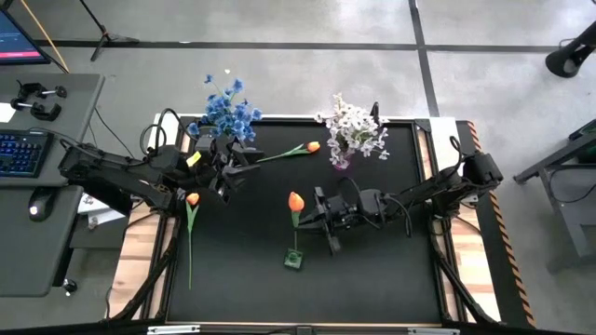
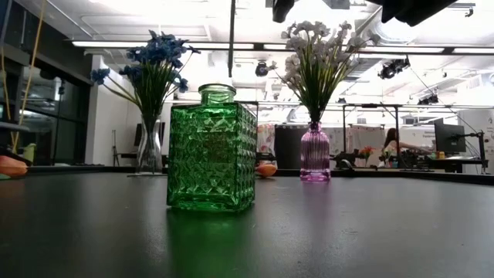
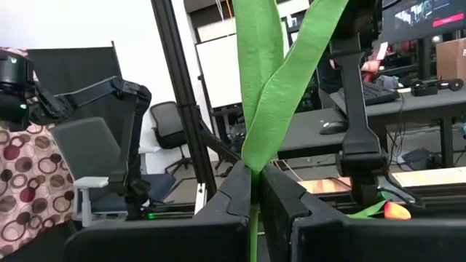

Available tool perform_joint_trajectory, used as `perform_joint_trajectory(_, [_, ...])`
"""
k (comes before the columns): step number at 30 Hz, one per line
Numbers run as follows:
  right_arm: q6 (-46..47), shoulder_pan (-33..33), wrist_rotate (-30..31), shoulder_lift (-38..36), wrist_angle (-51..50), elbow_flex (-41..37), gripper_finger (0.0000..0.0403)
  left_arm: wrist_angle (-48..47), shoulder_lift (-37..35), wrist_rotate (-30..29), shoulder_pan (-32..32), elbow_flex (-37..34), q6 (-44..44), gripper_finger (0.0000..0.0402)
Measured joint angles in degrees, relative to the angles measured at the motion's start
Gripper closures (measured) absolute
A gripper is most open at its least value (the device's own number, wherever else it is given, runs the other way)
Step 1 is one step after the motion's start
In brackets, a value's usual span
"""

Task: Sort flowers into vase by color
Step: Put the bottom right orange flower into the green vase

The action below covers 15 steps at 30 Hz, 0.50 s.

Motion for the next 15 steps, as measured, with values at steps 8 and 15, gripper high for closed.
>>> perform_joint_trajectory(8, [1.55,0.0,-2.05,0.0,-0.14,0.0,0.0403,-0.02,0.02,0.0,0.0,0.0,0.02,0.0195])
perform_joint_trajectory(15, [1.5,0.0,-2.09,0.0,-0.81,0.0,0.0403,-0.02,-0.01,-0.02,0.0,0.0,0.02,0.0195])
